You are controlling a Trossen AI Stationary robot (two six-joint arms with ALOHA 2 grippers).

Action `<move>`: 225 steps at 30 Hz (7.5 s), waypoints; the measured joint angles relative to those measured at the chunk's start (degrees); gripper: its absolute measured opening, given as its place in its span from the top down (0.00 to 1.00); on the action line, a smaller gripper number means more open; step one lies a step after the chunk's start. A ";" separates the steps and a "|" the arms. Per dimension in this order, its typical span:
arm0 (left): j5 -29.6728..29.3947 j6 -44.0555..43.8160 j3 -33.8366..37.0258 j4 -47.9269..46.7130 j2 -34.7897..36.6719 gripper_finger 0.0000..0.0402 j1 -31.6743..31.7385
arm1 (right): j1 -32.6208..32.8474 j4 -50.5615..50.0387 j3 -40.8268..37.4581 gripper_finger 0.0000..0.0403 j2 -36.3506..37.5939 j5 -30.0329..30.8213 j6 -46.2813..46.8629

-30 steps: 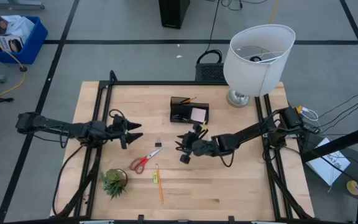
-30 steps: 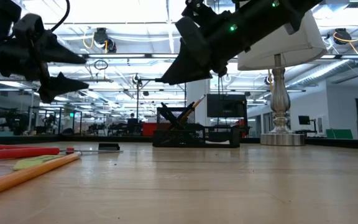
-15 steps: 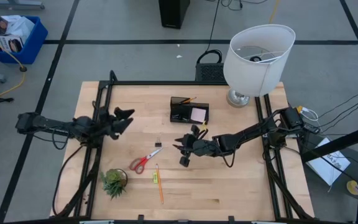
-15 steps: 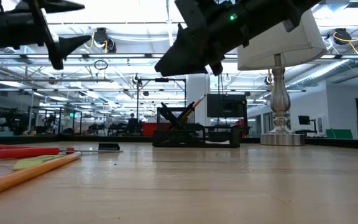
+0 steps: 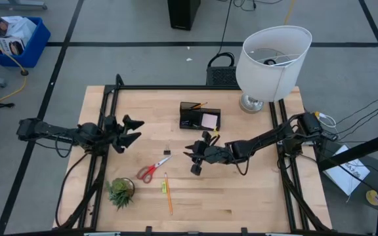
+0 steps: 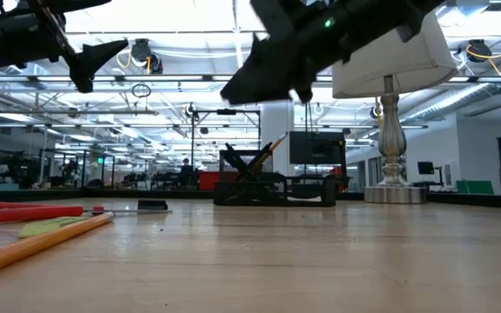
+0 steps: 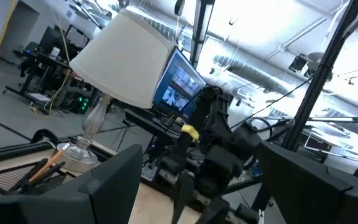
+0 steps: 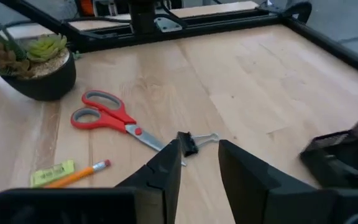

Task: Pick and place office supplies into organizer
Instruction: Put the black paper clip into the desk organizer

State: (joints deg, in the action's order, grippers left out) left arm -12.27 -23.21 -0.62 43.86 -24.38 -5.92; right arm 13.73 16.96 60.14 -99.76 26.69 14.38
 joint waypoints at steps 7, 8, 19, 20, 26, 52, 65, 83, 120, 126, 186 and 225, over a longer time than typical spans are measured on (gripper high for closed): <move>-0.83 0.24 0.00 -0.01 0.00 0.19 -0.01 | 4.39 9.32 -6.45 0.75 12.26 -1.45 -6.55; -0.83 0.26 0.00 0.00 0.00 0.19 -0.01 | 5.29 13.37 -9.50 0.75 14.34 -1.47 -7.83; -1.81 0.41 0.00 0.02 0.00 0.19 0.01 | 9.82 35.44 -40.97 0.75 41.90 0.26 -10.24; -1.97 0.79 0.00 0.01 0.00 0.19 0.01 | 10.09 35.42 -42.65 0.75 44.10 0.65 -11.06; -2.80 -0.94 0.00 -0.31 0.00 0.19 -0.01 | 11.65 35.33 -50.40 0.76 53.20 12.85 -15.55; -16.05 -14.04 -7.77 -7.98 -19.04 0.19 -3.16 | 10.24 42.80 -58.82 0.76 56.47 21.34 -27.14; -25.94 -27.07 -9.46 -2.10 -29.25 0.19 -8.54 | 10.24 42.78 -58.90 0.77 56.45 21.28 -27.13; -42.08 -35.30 -36.94 -30.44 -58.87 0.19 -20.01 | 10.24 42.78 -58.97 0.77 56.47 21.26 -27.10; -23.02 -81.43 -57.30 -80.85 -76.00 0.19 -15.37 | 10.26 42.75 -58.97 0.76 56.36 21.25 -27.09; -22.45 -82.30 -64.00 -89.91 -80.59 0.19 -14.58 | 10.26 42.37 -58.97 0.76 56.34 21.23 -27.09; -19.44 -89.43 -69.33 -96.07 -90.75 0.60 -12.43 | 10.26 42.32 -58.97 0.75 56.34 21.25 -27.10; -22.27 -72.29 -74.77 -90.24 -90.36 0.55 -8.80 | 10.26 42.34 -58.97 0.75 56.36 21.26 -27.09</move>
State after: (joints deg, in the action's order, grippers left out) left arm -34.54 -95.50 -75.40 -46.38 -114.74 -14.72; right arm 23.99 59.30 1.17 -43.40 47.94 -12.71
